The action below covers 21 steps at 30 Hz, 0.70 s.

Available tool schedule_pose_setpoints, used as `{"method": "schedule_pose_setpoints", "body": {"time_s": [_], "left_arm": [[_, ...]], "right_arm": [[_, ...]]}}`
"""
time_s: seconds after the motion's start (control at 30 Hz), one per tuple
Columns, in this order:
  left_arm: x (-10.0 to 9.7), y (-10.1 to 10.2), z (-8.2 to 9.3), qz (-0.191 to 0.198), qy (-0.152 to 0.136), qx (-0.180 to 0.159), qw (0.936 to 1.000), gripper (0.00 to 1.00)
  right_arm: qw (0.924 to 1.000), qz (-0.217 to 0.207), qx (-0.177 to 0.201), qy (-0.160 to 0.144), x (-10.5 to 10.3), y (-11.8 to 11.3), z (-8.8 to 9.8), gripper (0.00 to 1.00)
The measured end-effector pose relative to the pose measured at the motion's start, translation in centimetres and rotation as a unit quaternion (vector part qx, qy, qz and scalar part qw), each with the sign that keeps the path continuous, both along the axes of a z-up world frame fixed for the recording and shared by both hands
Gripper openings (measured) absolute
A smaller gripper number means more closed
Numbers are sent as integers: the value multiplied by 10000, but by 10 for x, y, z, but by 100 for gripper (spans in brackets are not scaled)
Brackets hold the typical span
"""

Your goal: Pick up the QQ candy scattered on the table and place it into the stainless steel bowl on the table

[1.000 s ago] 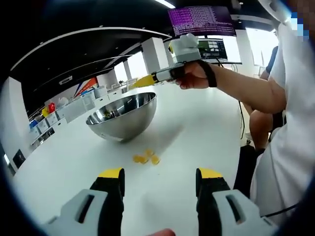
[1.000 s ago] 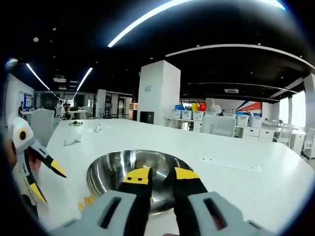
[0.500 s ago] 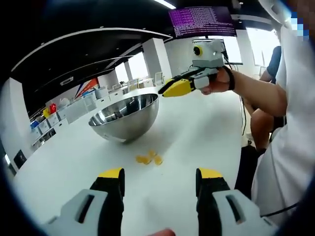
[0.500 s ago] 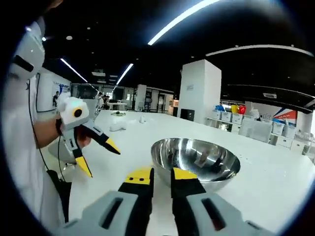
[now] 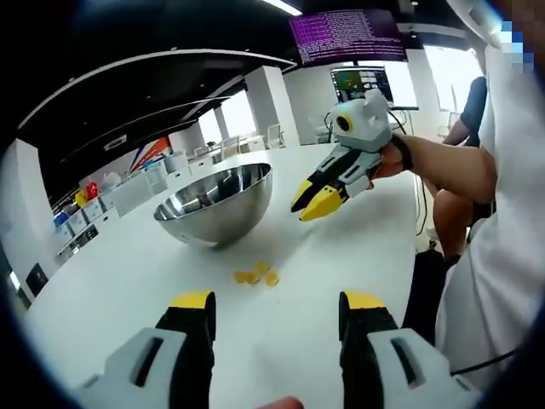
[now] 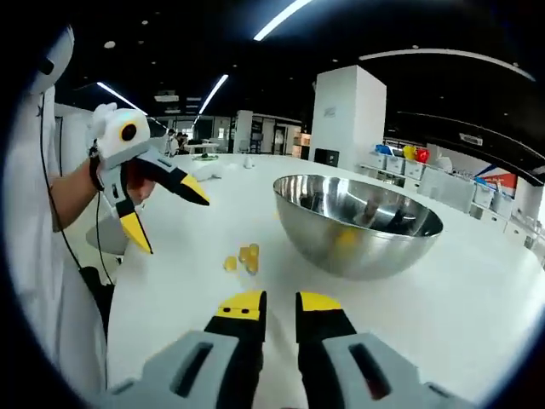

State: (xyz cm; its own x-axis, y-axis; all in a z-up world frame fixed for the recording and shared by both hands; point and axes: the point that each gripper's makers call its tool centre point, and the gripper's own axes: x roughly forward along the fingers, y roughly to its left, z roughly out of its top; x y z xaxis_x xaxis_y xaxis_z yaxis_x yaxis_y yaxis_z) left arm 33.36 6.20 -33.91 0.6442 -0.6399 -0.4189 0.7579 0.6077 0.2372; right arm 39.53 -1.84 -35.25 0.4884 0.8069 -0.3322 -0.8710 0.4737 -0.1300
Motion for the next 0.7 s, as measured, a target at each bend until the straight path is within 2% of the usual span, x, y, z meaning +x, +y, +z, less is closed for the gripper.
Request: {"method": "schedule_pose_setpoints", "body": {"time_s": [0.17, 0.33, 0.47, 0.6, 0.7], "left_arm": [[-1, -4, 3, -54, -33, 1, 10000, 58], [-2, 2, 5, 9, -47, 1, 10000, 58], [-2, 5, 2, 51, -5, -13, 10000, 58], [-2, 3, 6, 52, 13, -196, 9998, 58], [-1, 3, 6, 35, 6, -161, 9999, 58]], "right_arm": [[9998, 99, -41, 141, 4, 21, -8, 15], [9995, 79, -102, 275, 11, 28, -15, 15], [9997, 119, -73, 224, 14, 37, -15, 15], [9995, 153, -181, 214, 15, 42, -20, 15], [9993, 274, -192, 189, 14, 48, -21, 15]]}}
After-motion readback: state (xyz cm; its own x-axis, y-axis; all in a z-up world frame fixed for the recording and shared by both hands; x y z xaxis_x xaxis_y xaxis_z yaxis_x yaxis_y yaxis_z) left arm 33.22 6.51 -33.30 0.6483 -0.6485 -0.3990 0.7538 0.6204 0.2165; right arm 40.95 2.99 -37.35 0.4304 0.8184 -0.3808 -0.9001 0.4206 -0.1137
